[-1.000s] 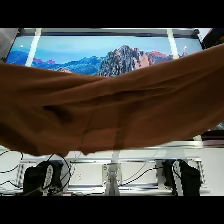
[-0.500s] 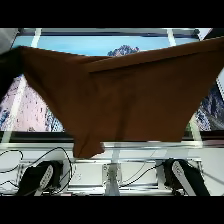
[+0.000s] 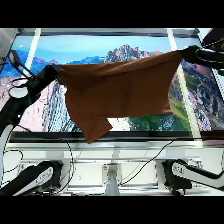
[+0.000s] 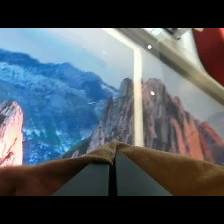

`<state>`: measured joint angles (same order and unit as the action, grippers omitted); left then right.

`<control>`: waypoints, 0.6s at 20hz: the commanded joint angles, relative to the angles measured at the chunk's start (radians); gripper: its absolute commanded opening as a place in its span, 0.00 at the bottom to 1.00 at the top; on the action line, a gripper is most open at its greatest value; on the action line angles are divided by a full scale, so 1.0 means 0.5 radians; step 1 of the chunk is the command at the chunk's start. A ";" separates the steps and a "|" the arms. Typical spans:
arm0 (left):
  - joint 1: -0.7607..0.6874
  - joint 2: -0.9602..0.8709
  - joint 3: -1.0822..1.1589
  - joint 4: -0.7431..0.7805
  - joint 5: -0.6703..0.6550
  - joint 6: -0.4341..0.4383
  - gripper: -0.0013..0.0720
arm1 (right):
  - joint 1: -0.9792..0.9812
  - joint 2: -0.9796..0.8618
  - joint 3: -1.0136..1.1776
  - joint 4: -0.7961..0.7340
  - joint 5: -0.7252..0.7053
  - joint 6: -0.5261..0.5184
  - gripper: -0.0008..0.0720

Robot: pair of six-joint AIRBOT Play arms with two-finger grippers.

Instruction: Fold the clothes and pants, and hang the long-sleeved shirts on hangers.

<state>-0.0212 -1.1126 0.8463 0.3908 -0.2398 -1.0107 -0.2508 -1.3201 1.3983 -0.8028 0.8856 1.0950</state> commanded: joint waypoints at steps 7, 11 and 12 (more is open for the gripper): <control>0.004 -0.114 0.001 0.018 -0.240 0.001 0.04 | 0.030 -0.188 -0.001 -0.745 0.199 0.150 0.04; 0.019 -0.116 0.002 0.017 0.120 0.002 0.04 | 0.032 -0.188 -0.001 -0.694 -0.137 0.151 0.04; 0.018 -0.116 0.002 0.017 0.259 0.002 0.04 | 0.036 -0.196 0.000 -0.642 -0.270 0.152 0.04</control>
<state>-0.0151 -1.1690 0.8467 0.3946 -0.2504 -1.0107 -0.2348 -1.4128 1.3983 -1.1324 0.8795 1.1656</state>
